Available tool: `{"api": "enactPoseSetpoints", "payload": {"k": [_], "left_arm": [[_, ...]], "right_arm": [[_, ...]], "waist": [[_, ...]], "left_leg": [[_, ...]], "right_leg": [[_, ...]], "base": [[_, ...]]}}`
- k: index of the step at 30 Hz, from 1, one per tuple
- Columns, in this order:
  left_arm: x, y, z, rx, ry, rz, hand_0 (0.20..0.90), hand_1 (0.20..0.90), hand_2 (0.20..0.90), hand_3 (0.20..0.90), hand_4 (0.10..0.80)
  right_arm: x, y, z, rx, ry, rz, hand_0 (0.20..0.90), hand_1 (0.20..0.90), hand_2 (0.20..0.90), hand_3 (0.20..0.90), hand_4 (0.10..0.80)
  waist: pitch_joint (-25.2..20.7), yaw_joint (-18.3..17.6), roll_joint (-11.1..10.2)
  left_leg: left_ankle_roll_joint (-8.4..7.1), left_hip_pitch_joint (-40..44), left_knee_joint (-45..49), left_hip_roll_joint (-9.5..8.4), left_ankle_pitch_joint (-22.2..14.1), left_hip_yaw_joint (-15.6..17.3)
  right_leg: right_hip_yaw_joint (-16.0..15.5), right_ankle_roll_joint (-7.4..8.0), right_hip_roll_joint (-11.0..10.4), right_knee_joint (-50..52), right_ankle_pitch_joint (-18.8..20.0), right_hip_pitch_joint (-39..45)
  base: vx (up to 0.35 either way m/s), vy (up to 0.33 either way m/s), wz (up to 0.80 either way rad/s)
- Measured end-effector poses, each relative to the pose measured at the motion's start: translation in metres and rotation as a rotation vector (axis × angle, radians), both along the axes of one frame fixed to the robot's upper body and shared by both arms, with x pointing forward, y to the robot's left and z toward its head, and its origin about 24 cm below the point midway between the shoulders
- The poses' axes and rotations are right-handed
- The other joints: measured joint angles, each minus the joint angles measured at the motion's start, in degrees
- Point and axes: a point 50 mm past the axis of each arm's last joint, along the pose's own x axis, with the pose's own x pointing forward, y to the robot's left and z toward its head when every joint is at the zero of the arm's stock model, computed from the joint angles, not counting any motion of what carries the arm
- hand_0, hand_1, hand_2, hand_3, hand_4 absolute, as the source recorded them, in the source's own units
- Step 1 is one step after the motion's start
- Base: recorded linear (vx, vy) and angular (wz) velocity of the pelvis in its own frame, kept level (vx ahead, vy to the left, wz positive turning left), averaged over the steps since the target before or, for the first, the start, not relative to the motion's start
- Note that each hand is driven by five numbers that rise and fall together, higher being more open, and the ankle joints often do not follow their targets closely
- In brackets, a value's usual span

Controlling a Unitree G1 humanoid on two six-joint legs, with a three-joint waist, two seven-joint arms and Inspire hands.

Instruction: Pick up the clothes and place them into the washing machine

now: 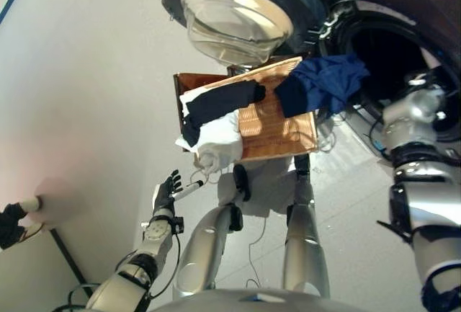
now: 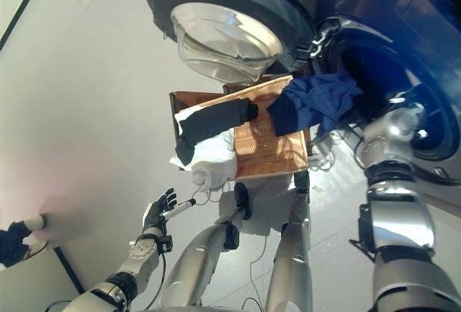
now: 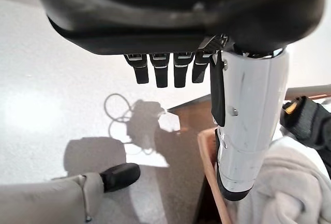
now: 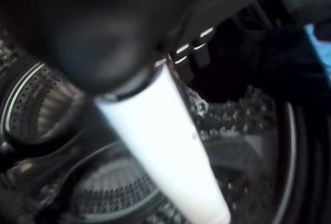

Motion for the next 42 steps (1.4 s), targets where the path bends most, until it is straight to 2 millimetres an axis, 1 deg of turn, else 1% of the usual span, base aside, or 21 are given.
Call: {"api": "enactPoseSetpoints", "payload": {"k": [1, 2, 3, 5, 9, 11, 18, 19, 22, 26, 29, 33, 34, 38, 42], "left_arm": [[0.000, 0.001, 0.000, 0.000, 0.001, 0.006, 0.900, 0.900, 0.900, 0.900, 0.800], [-0.001, 0.002, -0.001, -0.002, 0.002, 0.015, 0.900, 0.900, 0.900, 0.900, 0.800], [-0.002, 0.002, -0.001, -0.002, 0.003, 0.018, 0.900, 0.900, 0.900, 0.900, 0.800], [-0.001, 0.002, 0.000, -0.002, -0.002, 0.019, 0.900, 0.900, 0.900, 0.900, 0.800], [-0.002, 0.004, -0.001, 0.009, 0.002, 0.039, 0.900, 0.900, 0.900, 0.900, 0.800], [-0.003, 0.004, -0.001, 0.009, 0.003, 0.040, 0.900, 0.900, 0.900, 0.900, 0.800], [-0.003, 0.004, -0.002, 0.013, 0.005, 0.046, 0.900, 0.900, 0.900, 0.900, 0.800], [-0.003, 0.004, -0.002, 0.013, 0.005, 0.046, 0.900, 0.900, 0.900, 0.900, 0.800], [-0.003, 0.004, -0.002, 0.014, 0.006, 0.048, 0.900, 0.900, 0.900, 0.900, 0.800], [-0.004, 0.005, -0.002, 0.014, 0.007, 0.049, 0.900, 0.900, 0.900, 0.900, 0.800], [-0.004, 0.005, -0.002, 0.014, 0.008, 0.049, 0.900, 0.900, 0.900, 0.900, 0.800], [-0.008, 0.005, -0.004, 0.011, 0.018, 0.049, 0.900, 0.900, 0.900, 0.900, 0.800], [-0.010, 0.005, -0.005, 0.009, 0.023, 0.049, 0.900, 0.900, 0.900, 0.900, 0.800], [-0.011, 0.006, -0.006, 0.006, 0.029, 0.046, 0.900, 0.900, 0.900, 0.900, 0.800], [-0.011, 0.006, -0.006, -0.005, 0.028, 0.054, 0.900, 0.900, 0.900, 0.900, 0.800]], "right_arm": [[-0.001, 0.005, -0.004, 0.005, -0.014, 0.011, 0.900, 0.900, 0.900, 0.900, 0.800], [-0.003, 0.019, -0.021, 0.012, 0.007, 0.032, 0.900, 0.900, 0.900, 0.900, 0.800], [-0.004, 0.026, -0.030, 0.013, 0.027, 0.047, 0.900, 0.900, 0.900, 0.900, 0.800], [-0.008, 0.046, -0.059, 0.029, 0.085, 0.089, 0.900, 0.900, 0.900, 0.900, 0.800], [-0.017, 0.066, -0.095, 0.092, 0.163, 0.138, 0.900, 0.900, 0.900, 0.900, 0.800], [-0.019, 0.072, -0.103, 0.081, 0.189, 0.169, 0.900, 0.900, 0.900, 0.900, 0.800], [-0.020, 0.087, -0.112, 0.085, 0.204, 0.225, 0.900, 0.900, 0.900, 0.900, 0.800], [-0.020, 0.086, -0.111, 0.089, 0.196, 0.222, 0.900, 0.900, 0.900, 0.900, 0.800], [-0.022, 0.095, -0.119, 0.155, 0.188, 0.248, 0.900, 0.900, 0.900, 0.900, 0.800], [-0.026, 0.102, -0.136, 0.263, 0.186, 0.274, 0.900, 0.900, 0.900, 0.900, 0.800], [-0.030, 0.104, -0.147, 0.340, 0.194, 0.279, 0.900, 0.900, 0.900, 0.900, 0.800], [-0.035, 0.097, -0.163, 0.466, 0.181, 0.271, 0.900, 0.900, 0.900, 0.900, 0.800], [-0.037, 0.095, -0.167, 0.498, 0.177, 0.263, 0.900, 0.900, 0.900, 0.900, 0.800], [-0.042, 0.086, -0.176, 0.571, 0.165, 0.221, 0.900, 0.900, 0.900, 0.900, 0.800], [-0.046, 0.076, -0.181, 0.624, 0.149, 0.168, 0.900, 0.900, 0.900, 0.900, 0.800]], "waist": [[-0.15, -0.25, -0.32], [-0.43, -0.63, -0.87], [-0.55, -0.70, -1.10], [-0.71, -1.09, -1.44], [-0.72, -1.05, -1.45], [-0.72, -1.02, -1.45], [-0.76, -1.05, -1.54], [-0.79, -1.07, -1.59], [-1.06, -1.05, -2.01], [-1.77, -1.05, -2.96], [-2.04, -1.03, -3.18], [-2.33, -0.77, -3.10], [-2.39, -0.70, -3.09], [-2.41, -0.27, -3.08], [-2.42, 0.29, -3.07]], "left_leg": [[-0.10, 0.00, 0.00, 0.10, -0.06, 0.02], [-0.16, 0.03, 0.00, 0.25, -0.08, -0.06], [-0.16, 0.04, -0.01, 0.25, -0.08, -0.03], [-0.12, 0.04, -0.07, 0.23, -0.07, -0.01], [-0.14, 0.05, -0.02, 0.20, -0.09, 0.03], [-0.15, 0.06, 0.01, 0.18, -0.08, 0.05], [-0.15, 0.06, 0.51, 0.21, -0.11, 0.11], [-0.15, 0.06, 0.52, 0.22, -0.10, 0.12], [-0.16, 0.06, 0.62, 0.24, -0.11, 0.26], [-0.19, 0.05, 0.82, 0.28, -0.13, 0.46], [-0.17, 0.06, 0.87, 0.23, -0.14, 0.56], [-0.01, 0.06, 0.85, 0.23, -0.23, 0.69], [0.10, 0.06, 0.86, 0.23, -0.27, 0.69], [0.18, 0.06, 0.85, 0.24, -0.40, 0.69], [0.00, 0.06, 0.97, 0.24, -0.55, 0.69]], "right_leg": [[0.01, -0.07, 0.10, -0.01, -0.03, -0.02], [-0.01, -0.21, 0.30, 0.01, -0.11, 0.01], [-0.02, -0.23, 0.32, 0.01, -0.11, 0.02], [-0.02, -0.24, 0.32, 0.00, -0.10, 0.03], [-0.01, -0.24, 0.29, 0.04, -0.09, 0.03], [0.00, -0.24, 0.27, 0.07, -0.09, 0.04], [0.01, -0.24, 0.26, 0.33, -0.13, 0.08], [0.01, -0.24, 0.26, 0.35, -0.13, 0.08], [0.01, -0.46, 0.26, 0.36, -0.34, 0.02], [0.04, -0.53, 0.24, 0.36, -0.66, 0.00], [0.04, -0.06, 0.13, 0.38, -1.09, 0.00], [0.03, -0.11, 0.10, 0.37, -1.15, -0.03], [0.04, -0.38, 0.11, 0.37, -0.95, -0.03], [0.04, -0.14, 0.14, 0.37, -0.62, -0.03], [0.06, -0.16, 0.13, 0.42, -0.59, -0.01]], "base": [[0.013, 0.011, -0.05], [0.000, 0.000, 0.00], [0.000, 0.000, 0.00], [0.000, 0.000, 0.00], [0.000, 0.000, 0.00], [0.000, 0.000, 0.00], [0.000, 0.000, 0.00], [0.000, 0.000, 0.00], [0.000, 0.000, 0.00], [0.000, 0.000, 0.00], [0.000, 0.000, 0.00], [0.000, 0.000, 0.00], [0.000, 0.000, 0.00], [0.000, 0.000, 0.00], [0.000, 0.000, 0.00]]}}
